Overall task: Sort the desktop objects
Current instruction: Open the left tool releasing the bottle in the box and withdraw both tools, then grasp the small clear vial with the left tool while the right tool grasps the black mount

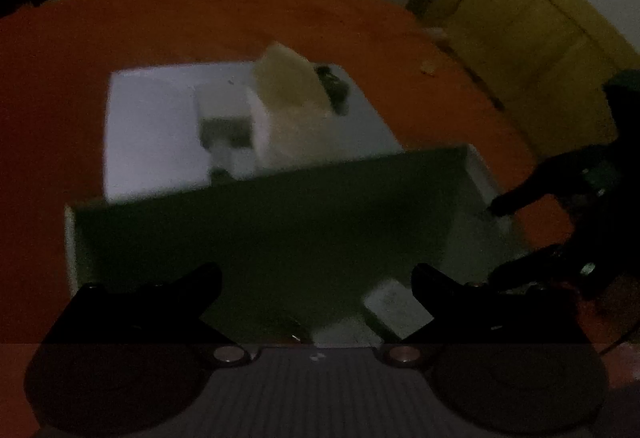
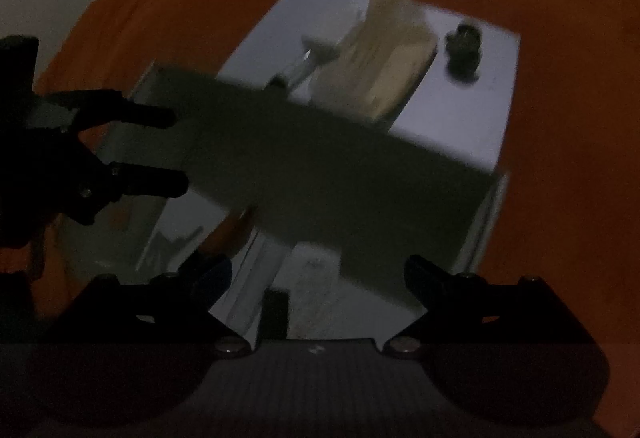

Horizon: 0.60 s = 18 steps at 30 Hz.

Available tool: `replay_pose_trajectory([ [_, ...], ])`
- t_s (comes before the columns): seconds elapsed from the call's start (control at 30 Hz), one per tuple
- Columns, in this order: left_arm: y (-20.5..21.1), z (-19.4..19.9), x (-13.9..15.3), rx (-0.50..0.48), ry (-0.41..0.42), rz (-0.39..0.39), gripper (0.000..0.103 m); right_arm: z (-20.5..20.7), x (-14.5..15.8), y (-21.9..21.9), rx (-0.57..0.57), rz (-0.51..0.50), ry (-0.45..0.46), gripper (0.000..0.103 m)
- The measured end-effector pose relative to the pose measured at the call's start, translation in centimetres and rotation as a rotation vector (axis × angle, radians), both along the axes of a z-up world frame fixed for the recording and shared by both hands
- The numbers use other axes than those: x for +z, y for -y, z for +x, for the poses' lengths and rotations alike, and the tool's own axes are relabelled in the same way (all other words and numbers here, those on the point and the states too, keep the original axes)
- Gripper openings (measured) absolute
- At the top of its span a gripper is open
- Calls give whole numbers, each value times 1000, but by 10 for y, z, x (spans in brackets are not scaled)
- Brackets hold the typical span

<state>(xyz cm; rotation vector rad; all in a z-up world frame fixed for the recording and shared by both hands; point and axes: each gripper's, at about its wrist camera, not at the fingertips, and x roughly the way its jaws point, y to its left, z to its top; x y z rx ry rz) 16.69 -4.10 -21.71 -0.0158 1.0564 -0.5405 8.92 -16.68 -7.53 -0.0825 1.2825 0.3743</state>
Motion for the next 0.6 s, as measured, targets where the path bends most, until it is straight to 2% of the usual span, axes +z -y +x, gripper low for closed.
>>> replay_pose_trajectory([
  [0.13,0,22,19,20,102,123,103,20,24,15,-63,8,100,96],
  [0.27,2,56,39,17,138,141,103,42,46,27,-128,24,175,101],
  [0.43,11,103,37,45,75,187,103,77,53,33,-179,5,214,101],
  [0.57,17,137,3,76,-60,268,103,105,44,35,-199,-6,217,101],
  [0.6,17,140,-1,72,-72,264,102,112,41,37,-195,6,219,101],
])
